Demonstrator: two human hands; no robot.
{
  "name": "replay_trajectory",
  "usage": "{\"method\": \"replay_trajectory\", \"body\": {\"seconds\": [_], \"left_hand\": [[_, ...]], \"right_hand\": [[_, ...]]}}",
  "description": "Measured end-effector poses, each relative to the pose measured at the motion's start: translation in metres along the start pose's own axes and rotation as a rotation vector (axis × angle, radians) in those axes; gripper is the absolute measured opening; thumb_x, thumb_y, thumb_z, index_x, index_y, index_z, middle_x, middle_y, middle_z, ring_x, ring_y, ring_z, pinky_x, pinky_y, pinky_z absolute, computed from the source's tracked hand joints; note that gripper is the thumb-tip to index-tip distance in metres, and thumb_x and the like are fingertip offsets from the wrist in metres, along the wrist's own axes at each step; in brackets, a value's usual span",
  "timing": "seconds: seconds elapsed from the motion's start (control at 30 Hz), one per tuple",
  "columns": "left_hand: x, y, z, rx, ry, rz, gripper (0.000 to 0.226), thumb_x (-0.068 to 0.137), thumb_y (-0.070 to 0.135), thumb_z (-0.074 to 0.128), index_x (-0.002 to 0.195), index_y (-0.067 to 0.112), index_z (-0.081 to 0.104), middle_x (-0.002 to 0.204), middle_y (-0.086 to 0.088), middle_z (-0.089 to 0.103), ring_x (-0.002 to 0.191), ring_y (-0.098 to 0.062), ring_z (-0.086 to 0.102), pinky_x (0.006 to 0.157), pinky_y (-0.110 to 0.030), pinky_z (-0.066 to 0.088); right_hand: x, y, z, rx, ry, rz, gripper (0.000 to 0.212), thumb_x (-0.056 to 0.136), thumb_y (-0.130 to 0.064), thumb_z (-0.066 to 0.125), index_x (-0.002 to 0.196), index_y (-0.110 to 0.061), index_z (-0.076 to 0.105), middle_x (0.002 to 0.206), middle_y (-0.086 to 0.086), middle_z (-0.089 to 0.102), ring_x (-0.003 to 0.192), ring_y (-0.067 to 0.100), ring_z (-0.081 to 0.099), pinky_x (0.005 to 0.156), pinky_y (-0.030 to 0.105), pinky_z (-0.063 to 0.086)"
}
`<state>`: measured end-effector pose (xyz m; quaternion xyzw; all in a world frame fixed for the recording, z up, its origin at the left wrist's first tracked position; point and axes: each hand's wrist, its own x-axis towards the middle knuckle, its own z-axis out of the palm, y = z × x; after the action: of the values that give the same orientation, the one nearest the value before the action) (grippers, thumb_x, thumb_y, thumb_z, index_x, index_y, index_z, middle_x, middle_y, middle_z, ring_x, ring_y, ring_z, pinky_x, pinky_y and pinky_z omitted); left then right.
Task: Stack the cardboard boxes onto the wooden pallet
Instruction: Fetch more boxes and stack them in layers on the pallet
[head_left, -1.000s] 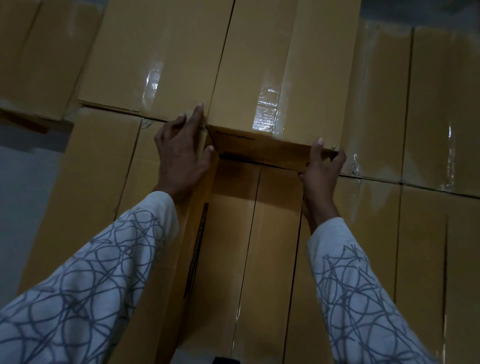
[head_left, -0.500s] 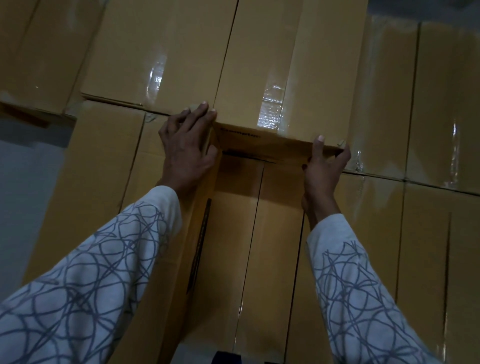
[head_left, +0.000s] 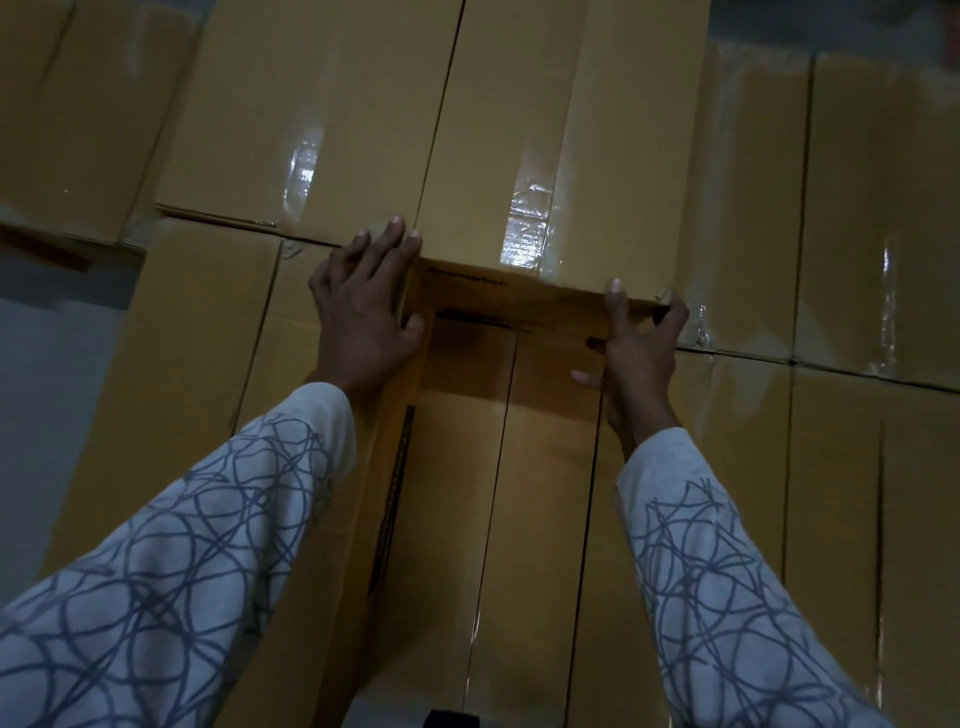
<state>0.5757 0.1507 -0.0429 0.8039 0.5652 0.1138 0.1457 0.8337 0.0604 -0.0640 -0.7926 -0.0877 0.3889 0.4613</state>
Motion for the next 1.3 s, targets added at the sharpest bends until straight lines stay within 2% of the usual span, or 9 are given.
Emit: {"method": "replay_trajectory", "body": {"seconds": [0.13,0.3,0.4,0.47,0.6,0.8,1.03,1.2,1.3], "left_hand": [[-0.002,0.003,-0.004,0.075,-0.079,0.011,0.097,0.069,0.036,0.068,0.158,0.030,0.029,0.168,0.008,0.018,0.152,-0.028,0.016,0.115,-0.046,0.014],[-0.014,0.020,-0.012,-0.013,-0.099,-0.090,0.106,0.077,0.032,0.079,0.161,0.018,0.016,0.169,-0.004,0.016,0.156,-0.027,0.004,0.123,-0.048,0.006],[-0.042,0.033,-0.017,-0.068,0.002,-0.187,0.105,0.078,0.033,0.078,0.161,0.015,0.016,0.167,-0.006,0.020,0.156,-0.027,0.005,0.123,-0.050,0.006],[-0.058,0.036,-0.015,-0.014,-0.002,-0.189,0.106,0.079,0.036,0.077,0.161,0.017,0.014,0.168,-0.005,0.017,0.156,-0.025,0.003,0.124,-0.051,0.006],[-0.062,0.035,-0.011,0.054,-0.058,-0.188,0.106,0.081,0.042,0.075,0.162,0.019,0.012,0.170,-0.002,0.010,0.157,-0.025,0.000,0.125,-0.049,0.004],[-0.047,0.039,-0.009,0.150,-0.150,-0.106,0.106,0.081,0.042,0.073,0.163,0.022,0.009,0.170,0.000,0.005,0.157,-0.025,0.000,0.125,-0.048,0.003],[-0.015,0.029,-0.011,0.246,-0.170,-0.008,0.104,0.076,0.037,0.079,0.161,0.025,0.020,0.170,-0.003,0.013,0.155,-0.031,0.010,0.120,-0.051,0.012],[-0.017,0.028,-0.010,0.276,-0.148,-0.002,0.105,0.072,0.032,0.080,0.160,0.023,0.023,0.169,-0.003,0.015,0.155,-0.031,0.011,0.119,-0.051,0.014],[-0.019,0.028,-0.009,0.268,-0.150,-0.002,0.107,0.071,0.031,0.079,0.160,0.023,0.021,0.169,-0.003,0.014,0.155,-0.032,0.009,0.120,-0.052,0.014]], "right_hand": [[-0.005,-0.013,-0.002,-0.007,-0.036,0.076,0.079,0.087,-0.064,0.071,0.151,-0.048,0.028,0.149,-0.002,0.042,0.111,0.035,0.066,0.055,0.049,0.063],[-0.003,-0.013,-0.014,-0.038,-0.094,-0.009,0.097,0.085,-0.060,0.075,0.160,-0.043,0.017,0.167,0.000,0.025,0.136,0.035,0.048,0.061,0.045,0.064],[-0.013,-0.007,-0.020,-0.093,-0.096,-0.064,0.122,0.067,-0.087,0.070,0.161,-0.040,0.008,0.172,-0.005,0.014,0.151,0.031,0.033,0.099,0.061,0.054],[-0.018,0.004,-0.026,-0.116,-0.118,-0.095,0.124,0.064,-0.091,0.066,0.161,-0.041,0.008,0.172,-0.006,0.011,0.155,0.027,0.026,0.112,0.063,0.043],[-0.027,0.015,-0.040,-0.173,-0.177,-0.172,0.103,0.082,-0.071,0.068,0.162,-0.042,0.010,0.172,-0.008,0.011,0.151,0.026,0.032,0.109,0.062,0.046],[-0.030,0.010,-0.046,-0.260,-0.210,-0.261,0.101,0.087,-0.062,0.070,0.162,-0.043,0.006,0.172,-0.008,0.013,0.153,0.027,0.029,0.107,0.062,0.048],[-0.012,0.003,-0.051,-0.258,-0.276,-0.245,0.102,0.069,-0.070,0.065,0.155,-0.054,0.012,0.169,-0.013,0.022,0.149,0.023,0.038,0.109,0.059,0.047],[-0.008,0.009,-0.057,-0.226,-0.319,-0.200,0.090,0.079,-0.032,0.061,0.144,-0.072,0.013,0.161,-0.005,0.043,0.134,0.030,0.055,0.102,0.057,0.054],[-0.013,0.007,-0.053,-0.221,-0.330,-0.188,0.096,0.080,-0.021,0.059,0.147,-0.068,0.009,0.166,-0.009,0.033,0.140,0.032,0.050,0.100,0.056,0.056]]}}
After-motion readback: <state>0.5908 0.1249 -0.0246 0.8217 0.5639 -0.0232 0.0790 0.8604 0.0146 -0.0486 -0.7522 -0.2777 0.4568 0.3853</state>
